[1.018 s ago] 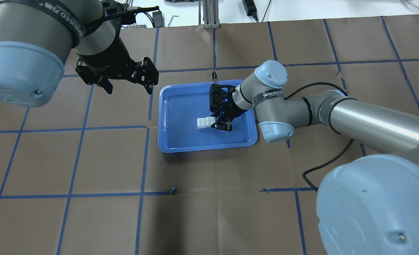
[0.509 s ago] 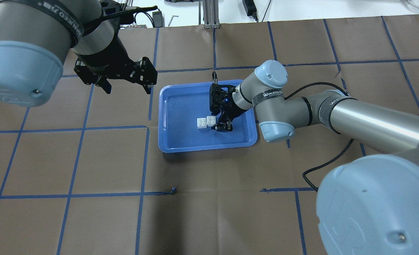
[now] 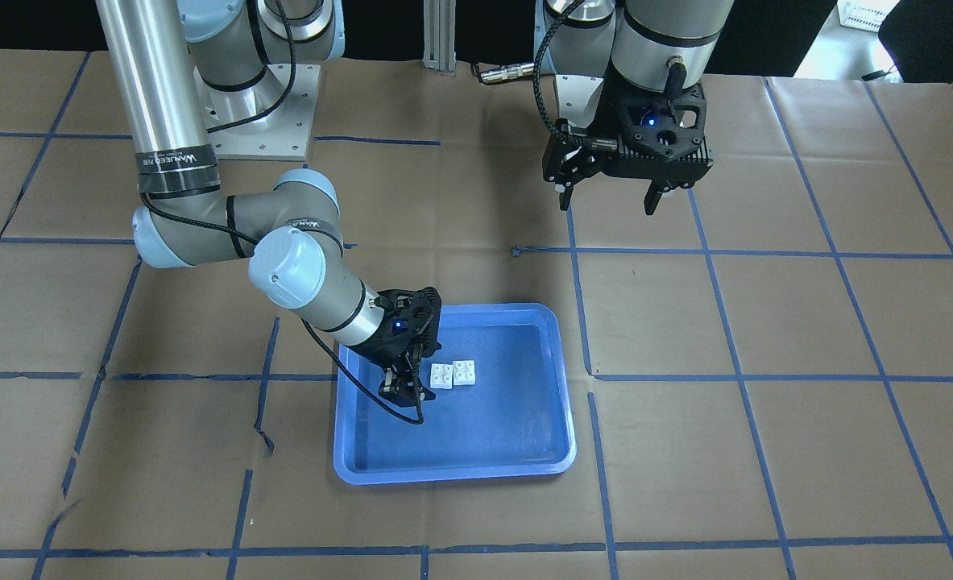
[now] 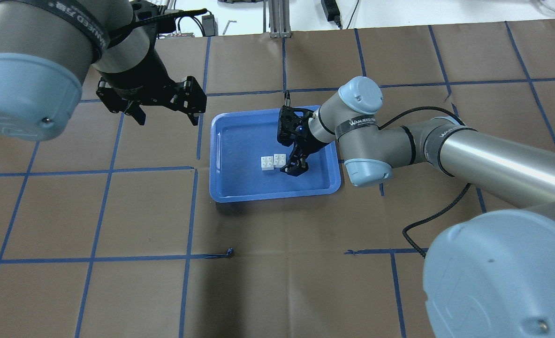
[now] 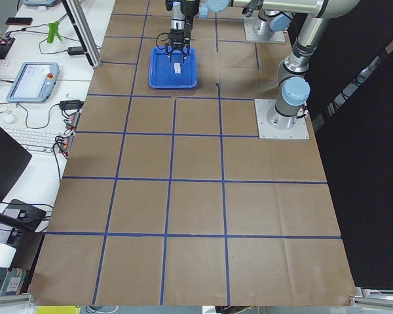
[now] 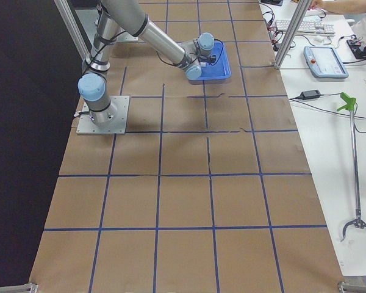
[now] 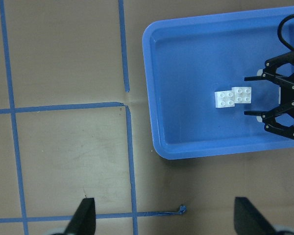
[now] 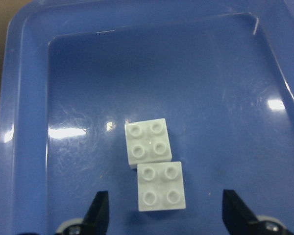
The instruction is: Assemble white blocks and place on blue tray
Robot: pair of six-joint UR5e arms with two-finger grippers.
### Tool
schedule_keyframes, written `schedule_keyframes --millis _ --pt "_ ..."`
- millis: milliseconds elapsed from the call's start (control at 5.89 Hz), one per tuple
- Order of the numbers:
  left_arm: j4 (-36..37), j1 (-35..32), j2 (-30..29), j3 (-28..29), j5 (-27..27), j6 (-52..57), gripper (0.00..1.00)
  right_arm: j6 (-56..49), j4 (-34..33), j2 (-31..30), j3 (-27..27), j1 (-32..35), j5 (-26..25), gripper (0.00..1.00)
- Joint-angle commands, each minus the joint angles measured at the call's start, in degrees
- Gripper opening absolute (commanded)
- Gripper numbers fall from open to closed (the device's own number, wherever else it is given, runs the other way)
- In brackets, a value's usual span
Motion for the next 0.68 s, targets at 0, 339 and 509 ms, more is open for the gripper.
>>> schedule_keyframes --millis 0,339,509 --pt "0.02 0.01 0.0 0.0 -0.11 0.0 0.99 13.08 7.31 -5.61 -0.29 -0.21 -6.53 1.0" --pt "0.02 -0.08 0.0 0.0 -0.02 0.0 0.99 24.02 20.4 -13.42 -1.17 -1.17 -13.4 1.0" --pt "0.02 -0.08 0.09 0.0 -0.02 0.0 0.99 30.24 25.18 -16.42 -1.61 -1.35 -17.36 1.0"
